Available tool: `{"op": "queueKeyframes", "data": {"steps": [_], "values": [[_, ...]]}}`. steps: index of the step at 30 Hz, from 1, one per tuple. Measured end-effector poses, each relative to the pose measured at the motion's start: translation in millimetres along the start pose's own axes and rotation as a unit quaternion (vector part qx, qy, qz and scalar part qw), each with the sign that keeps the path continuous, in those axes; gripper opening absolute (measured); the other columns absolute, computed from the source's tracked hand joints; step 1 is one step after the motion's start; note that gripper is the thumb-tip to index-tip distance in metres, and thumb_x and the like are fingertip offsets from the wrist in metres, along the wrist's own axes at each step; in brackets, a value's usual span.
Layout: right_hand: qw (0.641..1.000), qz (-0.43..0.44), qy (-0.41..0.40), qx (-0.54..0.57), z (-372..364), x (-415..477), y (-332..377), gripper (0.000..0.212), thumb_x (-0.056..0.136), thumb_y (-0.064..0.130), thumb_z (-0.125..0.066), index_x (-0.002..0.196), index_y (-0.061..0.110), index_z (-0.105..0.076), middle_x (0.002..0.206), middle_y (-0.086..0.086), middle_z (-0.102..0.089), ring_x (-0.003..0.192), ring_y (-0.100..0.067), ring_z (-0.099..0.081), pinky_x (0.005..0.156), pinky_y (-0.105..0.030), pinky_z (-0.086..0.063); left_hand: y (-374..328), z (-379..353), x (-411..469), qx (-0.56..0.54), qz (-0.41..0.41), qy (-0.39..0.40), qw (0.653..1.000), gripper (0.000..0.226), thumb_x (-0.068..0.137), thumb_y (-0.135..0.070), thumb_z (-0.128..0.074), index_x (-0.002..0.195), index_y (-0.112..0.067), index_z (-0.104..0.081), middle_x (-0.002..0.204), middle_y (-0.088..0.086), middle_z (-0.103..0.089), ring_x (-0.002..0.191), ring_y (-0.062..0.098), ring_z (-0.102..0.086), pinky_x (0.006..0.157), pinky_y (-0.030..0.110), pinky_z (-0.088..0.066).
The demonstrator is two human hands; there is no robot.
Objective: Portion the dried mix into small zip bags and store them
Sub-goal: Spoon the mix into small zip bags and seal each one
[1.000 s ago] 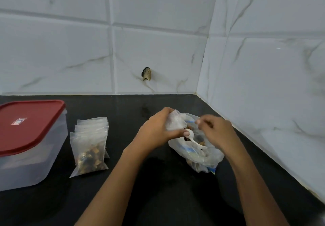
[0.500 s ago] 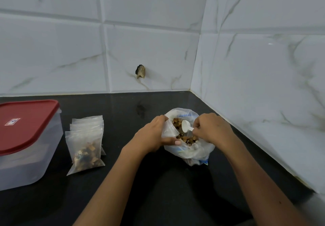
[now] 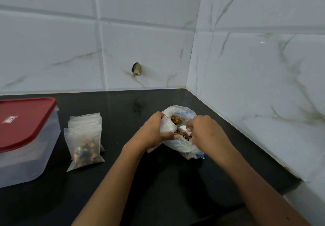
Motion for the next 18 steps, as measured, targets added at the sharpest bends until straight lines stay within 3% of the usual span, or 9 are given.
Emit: {"op": "queueKeyframes", "data": {"steps": [6,11,15,18], "values": [[0.979,-0.061,-0.037,0.192,0.3,-1.8,-17.2,0.025,0.094,0.014,-0.05,0.111,0.017,-0.068,0.107,-0.007,-0.065,0.074,-0.012,-0.053,0.067,-0.021,-0.042,1.9,-6.4,2.2,-0.104,0.003,-0.001,0.995,0.056,0.075,-0.033,-0.075,0.116,-0.024,-0.038,0.106,-0.011,-0.043,0.088,0.002,-0.047,0.066,0.013,-0.039],[0.954,-0.102,-0.065,0.273,-6.0,-10.0,-30.0,0.025,0.093,0.012,-0.051,0.11,0.013,-0.068,0.106,-0.01,-0.066,0.086,-0.018,-0.063,0.073,-0.022,-0.046,2.7,-5.3,2.9,-0.14,0.005,-0.067,0.988,0.062,0.076,-0.028,-0.075,0.124,-0.018,-0.037,0.12,-0.005,-0.038,0.105,0.012,-0.046,0.082,0.024,-0.042],[0.96,-0.092,-0.074,0.254,-12.8,-14.0,-18.5,0.025,0.093,0.012,-0.05,0.108,0.014,-0.069,0.101,-0.01,-0.066,0.075,-0.015,-0.055,0.069,-0.023,-0.046,7.2,-12.5,3.6,-0.23,0.022,-0.049,0.972,0.056,0.076,-0.021,-0.076,0.115,-0.023,-0.036,0.123,0.0,-0.043,0.108,0.015,-0.051,0.084,0.026,-0.048],[0.931,-0.128,-0.065,0.336,-19.3,-10.2,-25.5,0.023,0.092,0.012,-0.052,0.108,0.013,-0.07,0.103,-0.01,-0.066,0.08,-0.016,-0.061,0.071,-0.025,-0.049,10.7,-17.0,4.1,-0.302,0.031,-0.043,0.952,0.055,0.077,-0.015,-0.075,0.116,-0.022,-0.037,0.12,0.0,-0.045,0.109,0.017,-0.054,0.088,0.03,-0.051]]}}
Point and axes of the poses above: each hand's wrist, its own x-axis towards the middle knuckle, its own z-axis out of the back of the hand, y = z × x, the point moved 7 cm from there along x, towards the middle knuckle
